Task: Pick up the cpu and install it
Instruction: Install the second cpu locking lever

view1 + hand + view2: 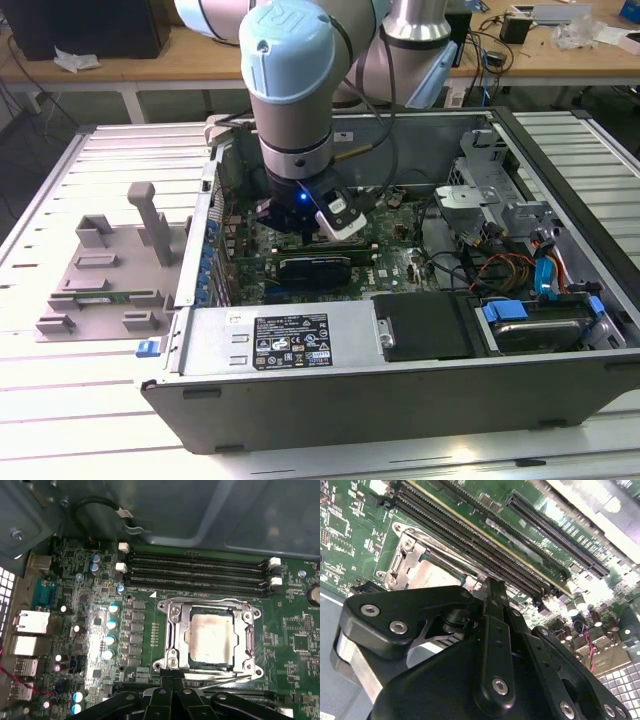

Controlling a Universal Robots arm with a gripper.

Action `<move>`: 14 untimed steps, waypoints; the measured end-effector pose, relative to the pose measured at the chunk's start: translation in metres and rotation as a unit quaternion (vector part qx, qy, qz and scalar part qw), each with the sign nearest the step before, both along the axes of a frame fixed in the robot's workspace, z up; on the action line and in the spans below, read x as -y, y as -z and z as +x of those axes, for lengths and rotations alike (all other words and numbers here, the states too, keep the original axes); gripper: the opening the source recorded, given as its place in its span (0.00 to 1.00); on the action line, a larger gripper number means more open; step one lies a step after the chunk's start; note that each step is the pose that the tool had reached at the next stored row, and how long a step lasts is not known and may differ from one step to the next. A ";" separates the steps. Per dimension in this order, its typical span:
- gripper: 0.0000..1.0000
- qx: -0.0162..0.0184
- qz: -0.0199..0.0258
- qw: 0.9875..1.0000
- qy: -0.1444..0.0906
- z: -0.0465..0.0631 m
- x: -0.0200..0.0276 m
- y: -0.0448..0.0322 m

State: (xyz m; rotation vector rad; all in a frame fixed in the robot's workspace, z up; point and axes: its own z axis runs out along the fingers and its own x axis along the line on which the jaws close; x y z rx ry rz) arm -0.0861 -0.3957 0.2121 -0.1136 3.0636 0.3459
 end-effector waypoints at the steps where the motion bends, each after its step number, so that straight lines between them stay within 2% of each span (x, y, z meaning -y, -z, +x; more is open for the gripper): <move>1: 0.11 0.000 0.000 1.000 0.000 0.000 0.0014 0.0000; 6: 0.11 0.000 0.003 1.000 0.000 0.000 0.0024 -0.0002; 11: 0.11 -0.001 0.004 1.000 0.000 0.010 0.0033 -0.0004; 14: 0.11 -0.001 0.005 1.000 0.000 0.010 0.0033 -0.0003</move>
